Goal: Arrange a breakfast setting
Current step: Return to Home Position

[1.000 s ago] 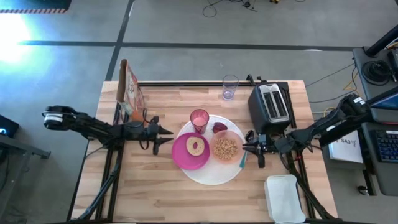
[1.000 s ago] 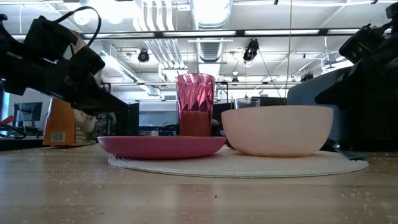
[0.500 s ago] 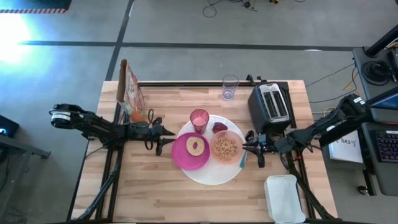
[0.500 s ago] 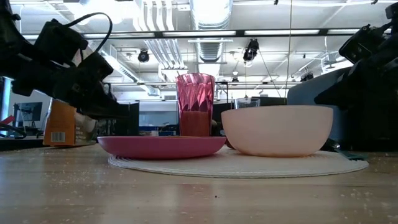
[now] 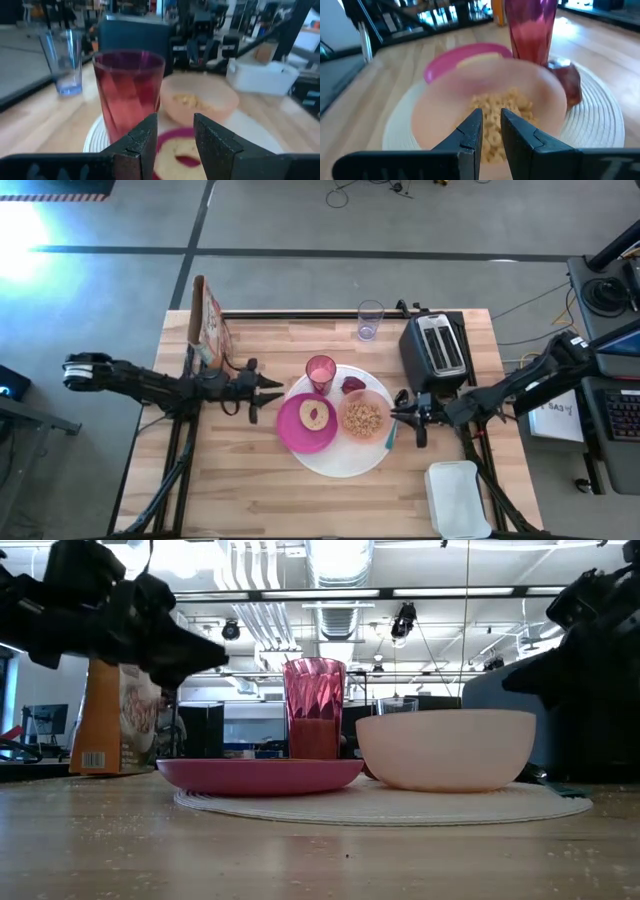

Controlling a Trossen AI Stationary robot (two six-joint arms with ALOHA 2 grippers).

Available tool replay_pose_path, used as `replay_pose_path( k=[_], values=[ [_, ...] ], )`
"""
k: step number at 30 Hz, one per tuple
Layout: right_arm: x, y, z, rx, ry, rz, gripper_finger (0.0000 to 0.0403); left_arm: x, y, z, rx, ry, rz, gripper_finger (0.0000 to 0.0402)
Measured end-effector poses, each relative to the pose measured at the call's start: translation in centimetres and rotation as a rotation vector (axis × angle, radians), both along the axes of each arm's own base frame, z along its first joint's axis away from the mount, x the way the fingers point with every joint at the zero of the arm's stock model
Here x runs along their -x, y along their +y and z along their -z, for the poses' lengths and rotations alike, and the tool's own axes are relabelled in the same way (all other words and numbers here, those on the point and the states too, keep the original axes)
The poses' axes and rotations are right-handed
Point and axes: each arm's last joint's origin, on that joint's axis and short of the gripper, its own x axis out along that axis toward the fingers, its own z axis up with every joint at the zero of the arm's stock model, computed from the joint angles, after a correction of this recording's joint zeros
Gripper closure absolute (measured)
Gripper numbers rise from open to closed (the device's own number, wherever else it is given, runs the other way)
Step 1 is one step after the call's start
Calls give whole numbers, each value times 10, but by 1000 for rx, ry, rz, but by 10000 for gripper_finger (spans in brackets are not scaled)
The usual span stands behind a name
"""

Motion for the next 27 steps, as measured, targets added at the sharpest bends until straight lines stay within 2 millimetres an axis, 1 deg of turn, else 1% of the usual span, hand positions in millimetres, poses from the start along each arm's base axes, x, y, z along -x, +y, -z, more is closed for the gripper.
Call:
replay_pose_path(
  k=[9,16,21,27],
  values=[
    [8,-4,-25,-89,-196,2,344,10,-1,-22,-9,-142,0,290],
    [19,-9,-45,-169,-360,-3,344,25,-2,-46,-20,-306,2,290],
    [27,-12,-55,-214,-456,-4,344,37,-3,-59,-26,-412,1,290],
    [34,-16,-63,-250,-535,-2,344,46,-3,-68,-32,-491,2,290]
  ],
)
